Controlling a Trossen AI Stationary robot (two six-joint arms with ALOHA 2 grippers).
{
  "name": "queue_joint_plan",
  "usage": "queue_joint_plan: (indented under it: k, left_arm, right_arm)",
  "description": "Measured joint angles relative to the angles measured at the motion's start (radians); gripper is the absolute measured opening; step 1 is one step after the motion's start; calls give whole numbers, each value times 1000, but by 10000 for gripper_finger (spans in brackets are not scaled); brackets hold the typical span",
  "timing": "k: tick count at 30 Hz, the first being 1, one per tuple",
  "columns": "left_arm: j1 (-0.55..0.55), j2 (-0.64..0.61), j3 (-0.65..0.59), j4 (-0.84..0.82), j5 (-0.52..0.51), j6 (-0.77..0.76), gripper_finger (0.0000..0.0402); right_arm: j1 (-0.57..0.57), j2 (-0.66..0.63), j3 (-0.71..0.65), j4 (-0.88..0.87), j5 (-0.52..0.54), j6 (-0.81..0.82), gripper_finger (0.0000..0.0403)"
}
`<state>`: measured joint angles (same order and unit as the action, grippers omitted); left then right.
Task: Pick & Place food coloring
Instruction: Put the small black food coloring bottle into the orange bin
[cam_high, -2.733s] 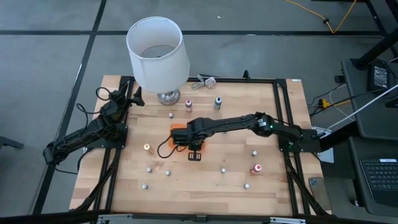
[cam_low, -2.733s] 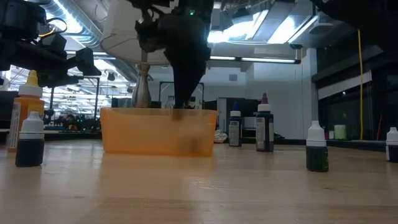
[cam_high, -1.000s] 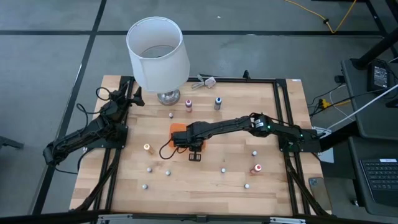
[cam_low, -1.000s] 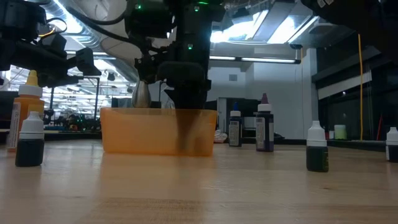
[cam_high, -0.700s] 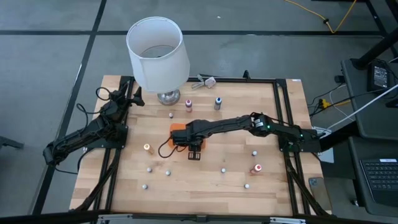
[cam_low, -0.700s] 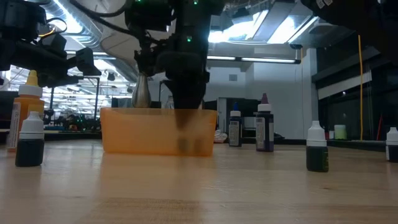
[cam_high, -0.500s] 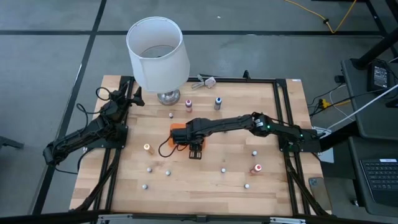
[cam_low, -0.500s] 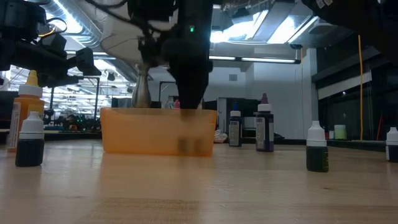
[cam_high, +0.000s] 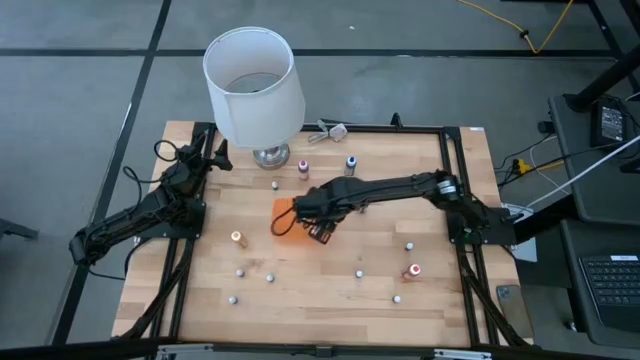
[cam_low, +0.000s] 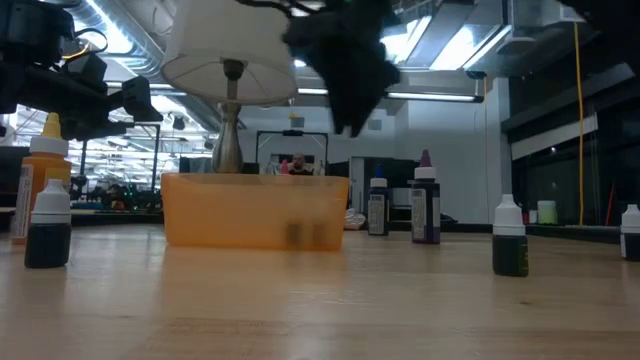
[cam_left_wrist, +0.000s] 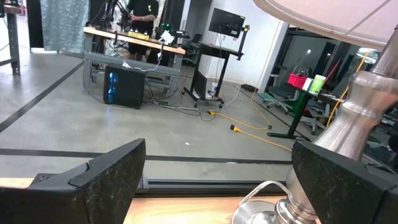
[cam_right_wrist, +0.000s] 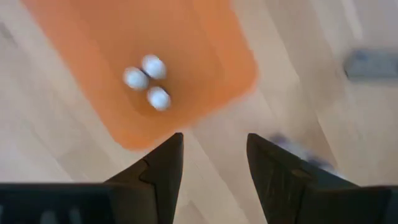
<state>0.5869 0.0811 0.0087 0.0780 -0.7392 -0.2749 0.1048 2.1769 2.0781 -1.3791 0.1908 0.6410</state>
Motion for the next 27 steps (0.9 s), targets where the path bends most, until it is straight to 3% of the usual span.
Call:
queue_joint_plan:
  k: [8,19,27]
  left_arm:
    - [0,0,0,0,0,0,391]
    - [0,0,0,0,0,0,391]
    - [0,0,0,0,0,0,391]
  right_arm:
    - [42,-241,-334,71,0,222,191]
    - [97,-478,-680,90,-20,459,276]
    - [137,-606,-897,137,-50,593,274]
